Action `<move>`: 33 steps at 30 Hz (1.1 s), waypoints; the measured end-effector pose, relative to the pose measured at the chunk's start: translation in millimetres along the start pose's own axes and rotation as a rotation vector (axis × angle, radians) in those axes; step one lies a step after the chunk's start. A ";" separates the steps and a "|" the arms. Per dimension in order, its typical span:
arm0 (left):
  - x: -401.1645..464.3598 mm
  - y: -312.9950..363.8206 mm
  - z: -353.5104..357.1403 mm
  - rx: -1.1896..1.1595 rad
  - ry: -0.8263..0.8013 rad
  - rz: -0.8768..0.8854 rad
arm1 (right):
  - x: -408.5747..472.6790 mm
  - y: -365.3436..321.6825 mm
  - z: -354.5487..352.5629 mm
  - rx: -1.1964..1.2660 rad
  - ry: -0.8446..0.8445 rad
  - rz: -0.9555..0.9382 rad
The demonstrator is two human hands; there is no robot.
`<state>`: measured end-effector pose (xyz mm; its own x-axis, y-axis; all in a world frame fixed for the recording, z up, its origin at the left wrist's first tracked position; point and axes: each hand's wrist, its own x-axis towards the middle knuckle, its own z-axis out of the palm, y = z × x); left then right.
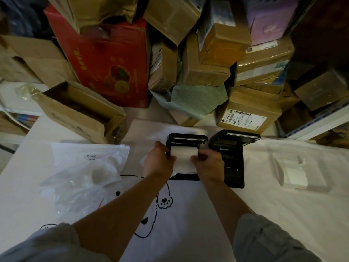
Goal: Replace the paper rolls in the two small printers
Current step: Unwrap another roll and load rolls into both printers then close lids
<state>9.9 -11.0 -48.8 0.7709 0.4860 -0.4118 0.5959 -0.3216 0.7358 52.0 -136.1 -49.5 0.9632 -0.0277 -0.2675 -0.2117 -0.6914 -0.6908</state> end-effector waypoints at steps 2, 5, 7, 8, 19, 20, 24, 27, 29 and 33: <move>1.0 0.3 -0.2 0.005 -0.002 0.005 | 0.5 -1.0 0.0 0.021 0.020 0.021; 2.0 1.3 -2.7 0.024 -0.011 0.019 | 0.7 -2.7 -0.7 -0.028 0.021 0.005; 2.3 2.0 -4.3 0.048 -0.010 0.034 | 0.0 -2.7 -0.6 -0.070 0.034 -0.029; 1.8 2.4 -4.7 0.067 -0.006 0.044 | -0.6 -2.0 -0.1 -0.081 0.046 -0.050; -9.8 -4.6 -18.5 0.055 -0.011 0.069 | -7.7 -7.0 2.6 -0.093 0.055 -0.117; -12.3 -5.6 -25.0 0.075 0.012 0.077 | -12.4 -10.3 3.9 -0.102 0.091 -0.118; -19.5 -17.5 -68.6 0.159 0.137 0.092 | -43.5 -28.0 19.5 0.004 0.197 -0.217; -24.3 -32.7 -110.7 0.225 0.241 0.098 | -66.4 -45.4 43.5 0.088 -0.028 -0.292; -27.9 -47.1 -139.6 0.291 0.310 0.110 | -79.3 -59.8 61.4 0.144 -0.227 -0.334; -31.1 -81.9 -177.0 0.410 0.252 -0.055 | -105.0 -91.0 88.9 0.182 -0.462 -0.376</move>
<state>-102.7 144.1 -1.2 0.6871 0.6770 -0.2636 0.7131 -0.5591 0.4228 -44.6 -6.1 -18.3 0.8146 0.5375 -0.2182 0.0642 -0.4573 -0.8870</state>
